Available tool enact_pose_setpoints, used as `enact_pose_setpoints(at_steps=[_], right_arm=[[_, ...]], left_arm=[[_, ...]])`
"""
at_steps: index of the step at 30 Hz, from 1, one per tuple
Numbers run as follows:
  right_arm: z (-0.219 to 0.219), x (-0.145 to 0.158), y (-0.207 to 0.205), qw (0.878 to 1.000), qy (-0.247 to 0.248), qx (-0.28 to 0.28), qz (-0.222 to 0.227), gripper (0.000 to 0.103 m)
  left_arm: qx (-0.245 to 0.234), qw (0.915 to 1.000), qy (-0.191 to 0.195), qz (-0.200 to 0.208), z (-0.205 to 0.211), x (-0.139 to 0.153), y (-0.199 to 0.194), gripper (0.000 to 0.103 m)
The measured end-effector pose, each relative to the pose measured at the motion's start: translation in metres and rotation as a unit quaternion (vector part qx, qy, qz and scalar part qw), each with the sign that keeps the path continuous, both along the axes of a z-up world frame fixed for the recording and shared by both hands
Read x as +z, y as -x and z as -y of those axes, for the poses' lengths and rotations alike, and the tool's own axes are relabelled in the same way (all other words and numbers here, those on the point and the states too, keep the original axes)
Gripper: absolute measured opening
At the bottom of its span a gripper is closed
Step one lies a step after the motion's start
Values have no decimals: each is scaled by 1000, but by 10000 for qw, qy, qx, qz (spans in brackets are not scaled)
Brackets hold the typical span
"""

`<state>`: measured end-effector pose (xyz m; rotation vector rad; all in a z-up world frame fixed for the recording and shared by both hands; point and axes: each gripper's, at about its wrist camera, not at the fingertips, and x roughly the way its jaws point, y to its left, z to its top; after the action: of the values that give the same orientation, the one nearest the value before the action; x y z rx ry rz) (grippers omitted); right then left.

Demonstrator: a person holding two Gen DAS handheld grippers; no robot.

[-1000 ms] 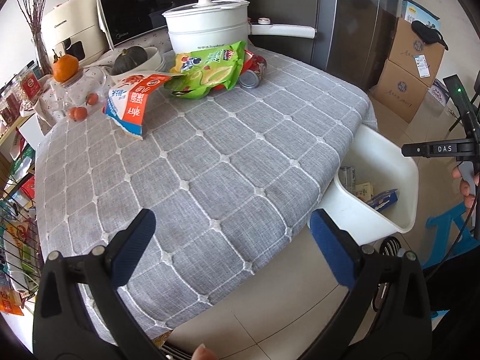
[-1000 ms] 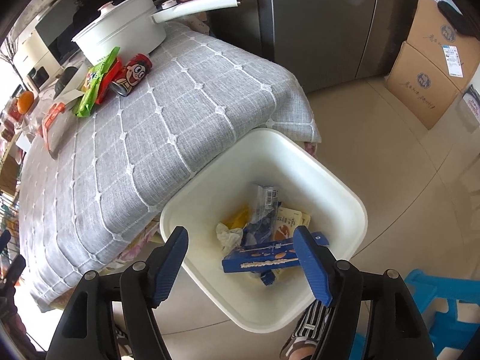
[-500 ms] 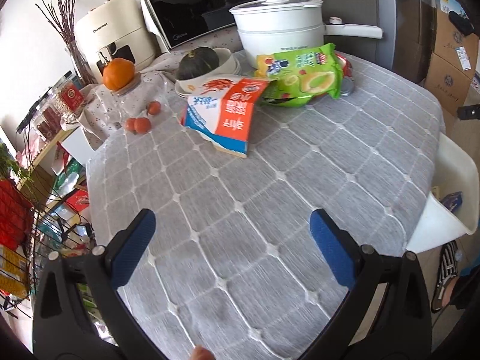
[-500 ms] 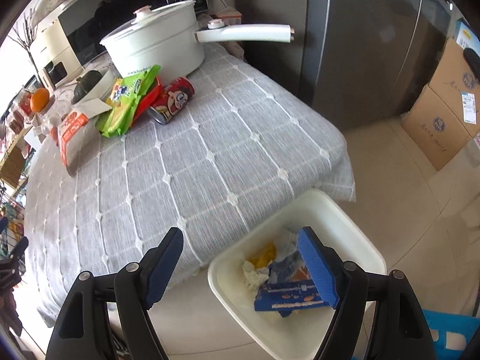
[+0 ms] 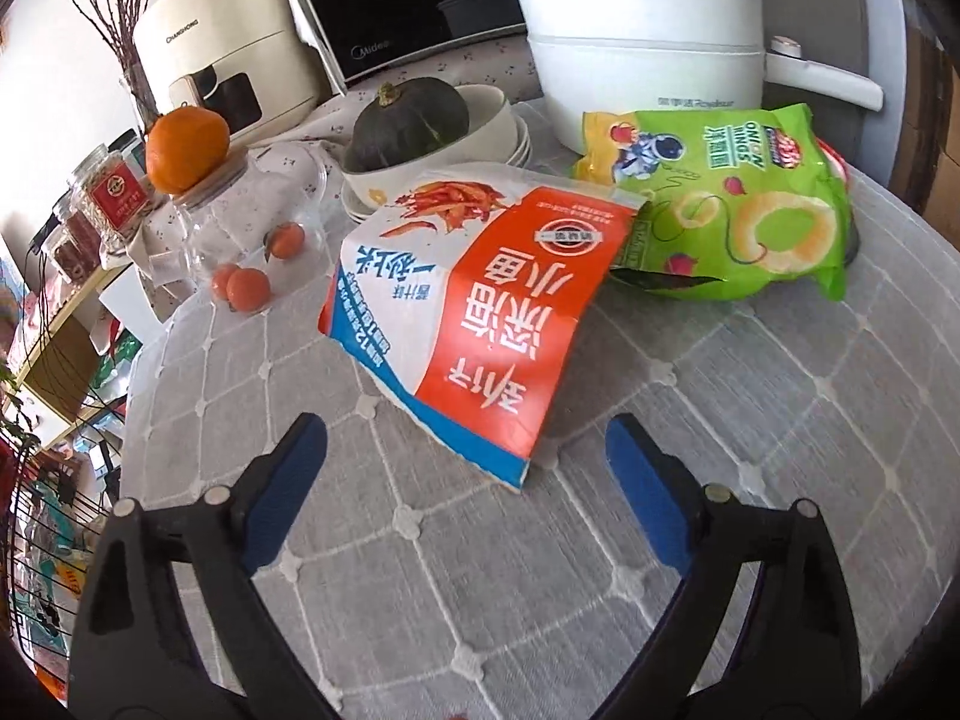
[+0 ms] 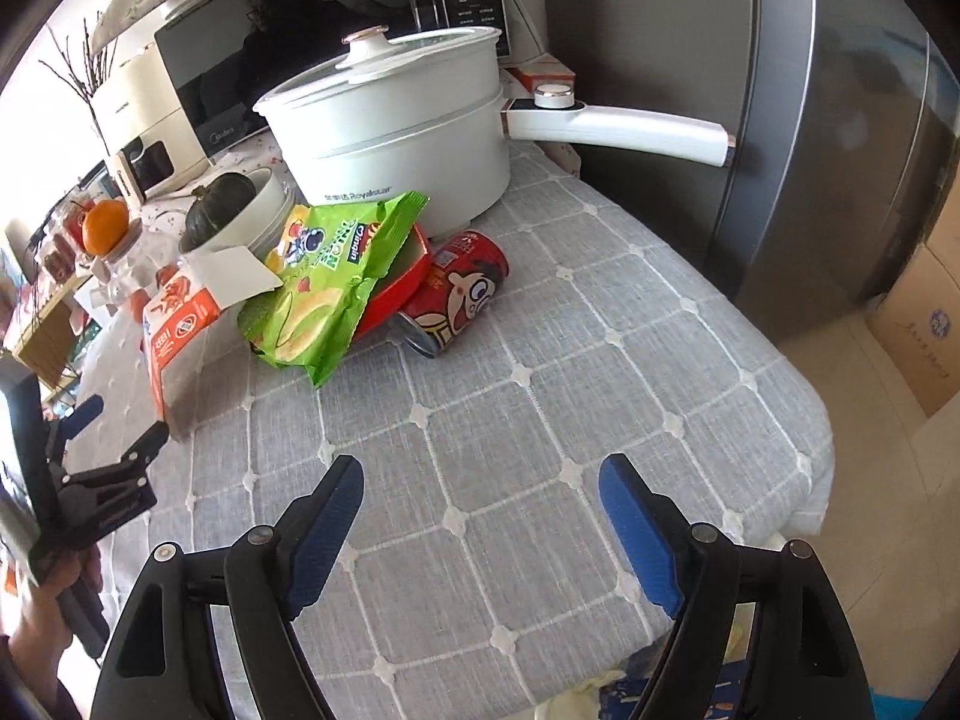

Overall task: Collect trash
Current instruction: 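Move the left tool back to the table and grasp the orange-and-white bag, then grasp the green onion-ring snack bag with the right tool while the left tool holds the orange bag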

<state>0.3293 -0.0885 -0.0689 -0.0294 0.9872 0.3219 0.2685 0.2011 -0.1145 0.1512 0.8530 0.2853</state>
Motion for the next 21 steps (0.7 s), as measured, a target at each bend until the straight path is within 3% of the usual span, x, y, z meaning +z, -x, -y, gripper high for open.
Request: enact_pose_setpoints(at_steps=[2, 5, 6, 9, 12, 21], right_arm=[[-5, -8, -4, 9999, 87, 41, -70, 82], [-6, -15, -5, 9997, 198, 69, -86, 82], [-6, -17, -5, 9997, 239, 62, -85, 82], [-4, -20, -5, 9995, 302, 8, -89, 82], [0, -20, -2, 9996, 264, -68, -115, 82], [2, -4, 25, 9998, 155, -92, -83, 82]], left_arm=[[148, 9998, 142, -22, -8, -6, -5, 75], [231, 9990, 370, -38, -18, -12, -7, 41], [258, 9987, 434, -37, -21, -13, -5, 25], [342, 9975, 598, 179, -29, -8, 7, 8], [385, 9942, 974, 239, -38, 1, 21, 4], [418, 9891, 1380, 309, -55, 34, 77, 3]])
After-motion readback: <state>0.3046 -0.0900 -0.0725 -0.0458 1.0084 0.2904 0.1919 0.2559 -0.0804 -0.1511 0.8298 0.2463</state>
